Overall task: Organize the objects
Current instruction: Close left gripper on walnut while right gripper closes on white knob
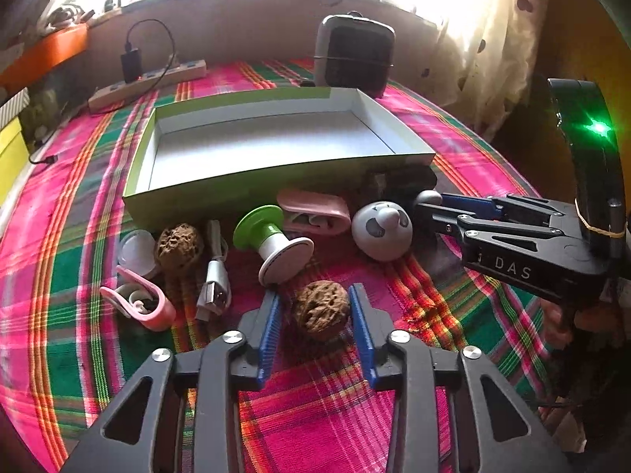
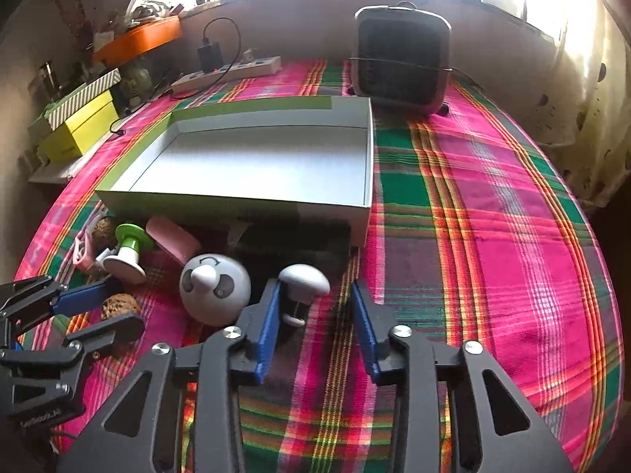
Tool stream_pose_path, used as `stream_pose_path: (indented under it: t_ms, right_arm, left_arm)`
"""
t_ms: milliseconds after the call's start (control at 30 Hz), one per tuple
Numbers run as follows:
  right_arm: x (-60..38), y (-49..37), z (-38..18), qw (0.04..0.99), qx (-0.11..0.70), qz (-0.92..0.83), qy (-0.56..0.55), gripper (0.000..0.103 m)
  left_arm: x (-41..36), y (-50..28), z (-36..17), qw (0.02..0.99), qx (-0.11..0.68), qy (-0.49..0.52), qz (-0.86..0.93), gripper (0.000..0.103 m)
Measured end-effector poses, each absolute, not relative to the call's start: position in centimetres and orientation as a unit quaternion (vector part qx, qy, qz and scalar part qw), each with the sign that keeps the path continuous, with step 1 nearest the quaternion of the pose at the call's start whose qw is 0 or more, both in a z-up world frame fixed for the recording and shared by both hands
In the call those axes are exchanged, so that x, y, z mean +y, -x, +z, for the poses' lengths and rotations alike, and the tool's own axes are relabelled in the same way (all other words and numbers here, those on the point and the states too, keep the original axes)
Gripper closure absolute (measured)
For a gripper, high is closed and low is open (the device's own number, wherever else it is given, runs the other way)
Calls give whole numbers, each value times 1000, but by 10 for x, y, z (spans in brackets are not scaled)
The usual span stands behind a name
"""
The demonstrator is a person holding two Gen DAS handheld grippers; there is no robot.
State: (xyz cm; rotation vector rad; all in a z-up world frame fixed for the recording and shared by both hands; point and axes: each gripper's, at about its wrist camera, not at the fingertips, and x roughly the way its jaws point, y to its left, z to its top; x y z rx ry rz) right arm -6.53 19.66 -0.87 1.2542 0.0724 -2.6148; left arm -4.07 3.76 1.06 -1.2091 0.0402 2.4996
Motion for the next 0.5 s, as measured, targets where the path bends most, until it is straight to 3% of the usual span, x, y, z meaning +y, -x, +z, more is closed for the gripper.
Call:
stream_pose_path:
  t_ms: [67, 500]
  right_arm:
    - [196, 65, -9, 122, 26, -895, -429, 78]
    - [196, 62, -9, 123, 23, -895, -428, 78]
  left_arm:
    - [37, 41, 11, 183, 14, 428, 885, 76]
    - [37, 41, 13, 186, 13, 424, 886, 76]
